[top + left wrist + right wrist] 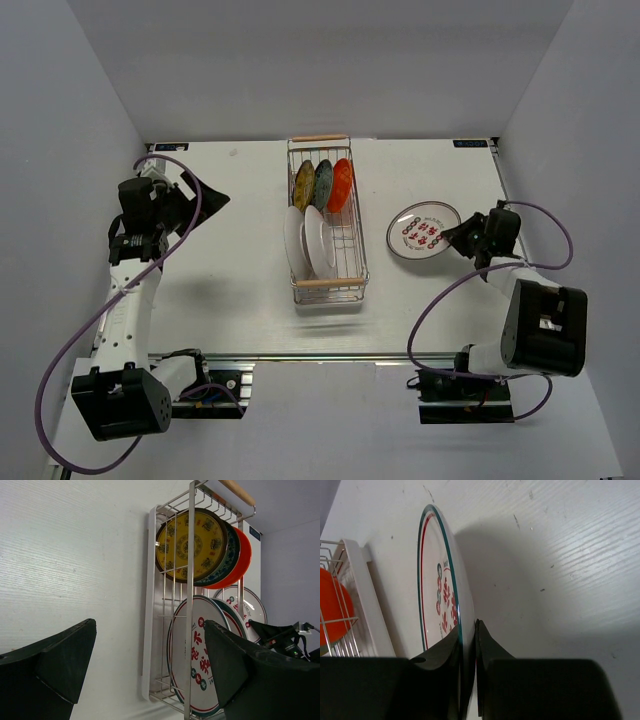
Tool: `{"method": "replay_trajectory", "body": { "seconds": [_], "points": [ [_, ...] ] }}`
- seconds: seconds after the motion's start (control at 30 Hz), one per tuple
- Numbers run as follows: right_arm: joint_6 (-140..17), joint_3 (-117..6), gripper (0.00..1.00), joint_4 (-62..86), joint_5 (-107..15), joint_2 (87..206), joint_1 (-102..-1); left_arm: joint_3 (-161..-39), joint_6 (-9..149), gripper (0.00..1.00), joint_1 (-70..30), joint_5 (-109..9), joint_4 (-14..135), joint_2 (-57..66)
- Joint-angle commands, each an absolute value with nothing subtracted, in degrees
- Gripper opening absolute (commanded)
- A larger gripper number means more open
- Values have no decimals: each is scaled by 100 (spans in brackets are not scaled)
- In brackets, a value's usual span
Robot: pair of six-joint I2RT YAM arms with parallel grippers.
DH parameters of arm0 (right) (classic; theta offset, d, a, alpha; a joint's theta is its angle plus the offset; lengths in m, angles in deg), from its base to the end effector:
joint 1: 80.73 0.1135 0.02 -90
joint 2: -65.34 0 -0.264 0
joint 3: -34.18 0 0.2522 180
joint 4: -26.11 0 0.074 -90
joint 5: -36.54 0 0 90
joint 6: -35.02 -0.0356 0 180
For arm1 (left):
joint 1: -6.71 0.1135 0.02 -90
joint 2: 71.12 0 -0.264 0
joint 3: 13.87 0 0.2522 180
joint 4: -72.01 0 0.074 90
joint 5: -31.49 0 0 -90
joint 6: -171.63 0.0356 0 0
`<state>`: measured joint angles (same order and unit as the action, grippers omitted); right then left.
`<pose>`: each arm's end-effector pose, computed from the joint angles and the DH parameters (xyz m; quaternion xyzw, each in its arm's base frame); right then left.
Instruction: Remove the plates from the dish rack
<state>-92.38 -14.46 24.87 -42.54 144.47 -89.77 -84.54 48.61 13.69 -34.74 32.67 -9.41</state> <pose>0.2778 -0.0374 0.1875 0.3002 0.8173 0.1993 0.4495 0.2359 0.0144 0.3313 -0.1942 0.8329 -0.2837 0.4337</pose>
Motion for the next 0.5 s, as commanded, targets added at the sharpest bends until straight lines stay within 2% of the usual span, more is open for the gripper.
{"method": "replay_trajectory", "body": {
  "seconds": [0.0, 0.03, 0.13, 0.3, 0.37, 0.4, 0.47],
  "points": [
    [-9593, -1184, 0, 4037, -3448, 14716, -9163, -8494, 4989, 98, 1348, -3249, 3347, -951],
    [-9602, -1158, 6, 4030, -3448, 14778, -9198, -8503, 4990, 98, 1348, -3223, 3364, -933],
    [-9637, -1158, 14, 3925, -3553, 14910, -9338, -8547, 4990, 98, 1348, -3214, 3364, -907],
    [-9628, -1131, 20, 3740, -3501, 14998, -9470, -8547, 5007, 98, 1348, -3196, 3364, -881],
    [-9576, -1157, 36, 3583, -3518, 14902, -9514, -8529, 4990, 98, 1348, -3188, 3382, -872],
    [-9524, -1184, 55, 3452, -3562, 14866, -9541, -8538, 4990, 98, 1348, -3179, 3373, -863],
    [-9409, -1350, 56, 2979, -3684, 14717, -9576, -8547, 4990, 98, 1348, -3179, 3364, -863]
  ]
}}
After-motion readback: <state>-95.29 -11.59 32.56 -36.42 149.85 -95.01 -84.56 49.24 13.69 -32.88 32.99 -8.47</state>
